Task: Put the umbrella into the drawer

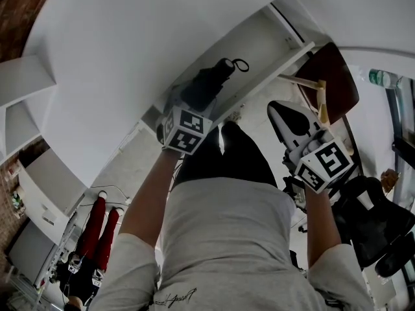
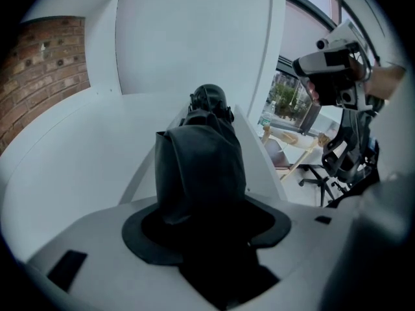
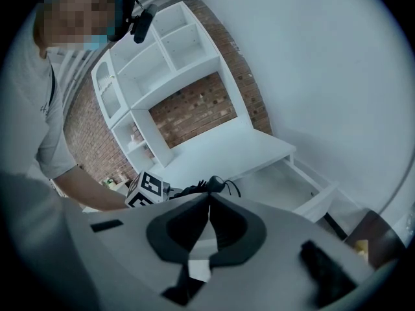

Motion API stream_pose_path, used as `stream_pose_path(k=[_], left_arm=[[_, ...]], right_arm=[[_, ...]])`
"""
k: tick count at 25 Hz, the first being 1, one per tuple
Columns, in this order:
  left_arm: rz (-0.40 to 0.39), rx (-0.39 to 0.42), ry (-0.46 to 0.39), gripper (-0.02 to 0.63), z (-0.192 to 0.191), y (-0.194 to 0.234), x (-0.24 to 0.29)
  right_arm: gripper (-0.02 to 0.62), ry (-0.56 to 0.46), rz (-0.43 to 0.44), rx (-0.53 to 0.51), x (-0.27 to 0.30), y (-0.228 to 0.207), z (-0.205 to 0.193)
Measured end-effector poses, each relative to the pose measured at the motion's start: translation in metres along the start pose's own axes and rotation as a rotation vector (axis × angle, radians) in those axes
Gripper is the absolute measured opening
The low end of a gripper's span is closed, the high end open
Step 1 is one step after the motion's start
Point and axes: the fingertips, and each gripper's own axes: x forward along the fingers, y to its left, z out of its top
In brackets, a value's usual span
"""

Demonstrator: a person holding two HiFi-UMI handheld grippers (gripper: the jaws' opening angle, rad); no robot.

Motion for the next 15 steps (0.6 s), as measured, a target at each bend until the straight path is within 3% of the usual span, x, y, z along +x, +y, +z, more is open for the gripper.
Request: stream_pose_path(k=[15], left_arm=[[-0.018, -0.017, 0.047, 0.273, -0.007, 0.003, 0.026]], right_arm=[[0.028, 0.010, 0.012, 0.015, 0.006, 0.000, -0.002]])
